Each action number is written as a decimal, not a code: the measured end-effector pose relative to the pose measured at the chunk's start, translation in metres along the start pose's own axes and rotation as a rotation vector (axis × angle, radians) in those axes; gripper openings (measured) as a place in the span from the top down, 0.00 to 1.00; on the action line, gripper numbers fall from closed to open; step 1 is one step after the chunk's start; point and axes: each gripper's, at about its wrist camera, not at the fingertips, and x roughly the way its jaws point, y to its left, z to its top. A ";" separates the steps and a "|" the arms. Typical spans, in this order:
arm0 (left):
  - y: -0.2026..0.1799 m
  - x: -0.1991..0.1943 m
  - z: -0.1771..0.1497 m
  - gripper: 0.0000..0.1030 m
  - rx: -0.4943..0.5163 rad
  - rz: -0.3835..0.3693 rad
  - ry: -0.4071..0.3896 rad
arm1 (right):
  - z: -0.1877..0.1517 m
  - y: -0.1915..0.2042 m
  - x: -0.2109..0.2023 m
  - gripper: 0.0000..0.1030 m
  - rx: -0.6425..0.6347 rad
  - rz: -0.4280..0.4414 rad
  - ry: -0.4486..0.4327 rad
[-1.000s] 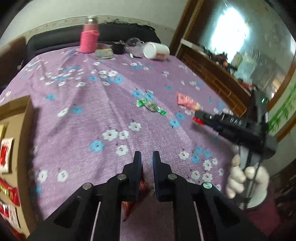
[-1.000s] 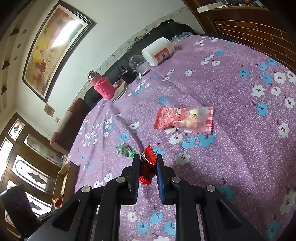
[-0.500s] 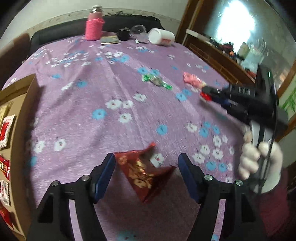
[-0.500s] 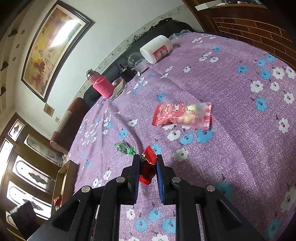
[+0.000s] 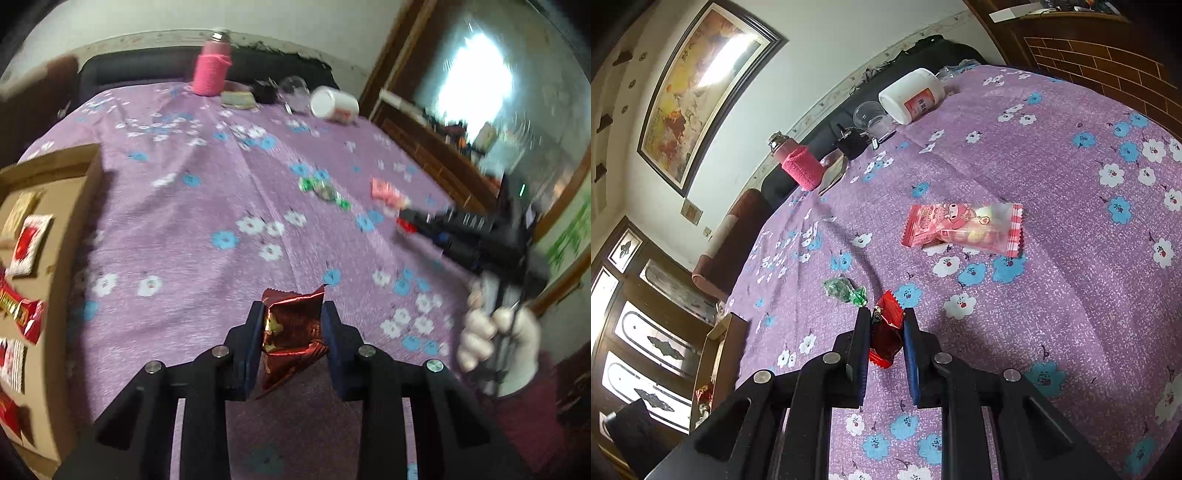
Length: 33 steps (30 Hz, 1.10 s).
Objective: Organize snacks
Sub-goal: 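Carry both candies into the cardboard tray and open both tools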
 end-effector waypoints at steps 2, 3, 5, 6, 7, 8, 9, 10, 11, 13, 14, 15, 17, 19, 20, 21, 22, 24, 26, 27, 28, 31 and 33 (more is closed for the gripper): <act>0.011 -0.016 0.002 0.71 -0.048 -0.030 -0.034 | -0.001 0.001 -0.001 0.83 -0.009 -0.014 -0.010; 0.019 -0.028 0.003 0.71 -0.075 -0.047 -0.057 | -0.001 0.002 -0.002 0.83 -0.016 -0.022 -0.017; 0.031 -0.049 0.005 0.71 -0.108 -0.054 -0.097 | -0.001 0.007 -0.003 0.83 -0.026 -0.028 -0.019; 0.039 -0.062 0.006 0.71 -0.124 -0.045 -0.122 | -0.002 0.011 -0.004 0.83 -0.028 -0.020 -0.016; 0.046 -0.071 0.006 0.71 -0.137 -0.035 -0.140 | -0.002 0.015 -0.005 0.83 -0.030 -0.008 -0.011; 0.056 -0.081 0.006 0.71 -0.155 -0.025 -0.160 | -0.004 0.022 -0.005 0.83 -0.035 0.011 -0.002; 0.069 -0.094 0.005 0.71 -0.182 -0.010 -0.182 | -0.007 0.032 -0.005 0.83 -0.044 0.039 0.014; 0.079 -0.102 0.005 0.71 -0.204 0.008 -0.198 | -0.009 0.042 -0.003 0.83 -0.054 0.065 0.030; 0.090 -0.109 0.003 0.71 -0.225 0.029 -0.214 | -0.012 0.054 0.000 0.83 -0.070 0.089 0.048; 0.109 -0.117 0.000 0.71 -0.265 0.054 -0.230 | -0.018 0.083 0.007 0.83 -0.116 0.133 0.084; 0.119 -0.120 -0.003 0.71 -0.289 0.063 -0.232 | -0.022 0.099 0.012 0.83 -0.142 0.153 0.102; 0.129 -0.122 -0.006 0.71 -0.316 0.076 -0.232 | -0.027 0.116 0.017 0.83 -0.171 0.173 0.124; 0.142 -0.121 -0.011 0.71 -0.350 0.087 -0.220 | -0.037 0.148 0.028 0.82 -0.222 0.205 0.164; 0.154 -0.116 -0.017 0.71 -0.377 0.094 -0.201 | -0.047 0.177 0.041 0.82 -0.264 0.234 0.204; 0.159 -0.115 -0.019 0.71 -0.388 0.092 -0.189 | -0.053 0.194 0.049 0.82 -0.286 0.252 0.231; 0.162 -0.112 -0.022 0.71 -0.397 0.087 -0.178 | -0.058 0.207 0.056 0.82 -0.302 0.266 0.254; 0.165 -0.110 -0.023 0.71 -0.401 0.084 -0.169 | -0.063 0.220 0.062 0.82 -0.321 0.275 0.273; 0.165 -0.105 -0.026 0.71 -0.401 0.087 -0.158 | -0.073 0.243 0.073 0.82 -0.363 0.279 0.300; 0.165 -0.102 -0.027 0.71 -0.399 0.087 -0.148 | -0.082 0.263 0.086 0.82 -0.408 0.277 0.323; 0.166 -0.100 -0.027 0.71 -0.398 0.085 -0.146 | -0.088 0.274 0.095 0.82 -0.437 0.270 0.337; 0.168 -0.100 -0.029 0.71 -0.399 0.085 -0.146 | -0.091 0.281 0.100 0.82 -0.452 0.265 0.345; 0.172 -0.101 -0.030 0.60 -0.409 0.071 -0.160 | -0.101 0.296 0.121 0.82 -0.486 0.244 0.377; 0.174 -0.106 -0.031 0.50 -0.406 0.075 -0.178 | -0.108 0.306 0.135 0.82 -0.518 0.217 0.391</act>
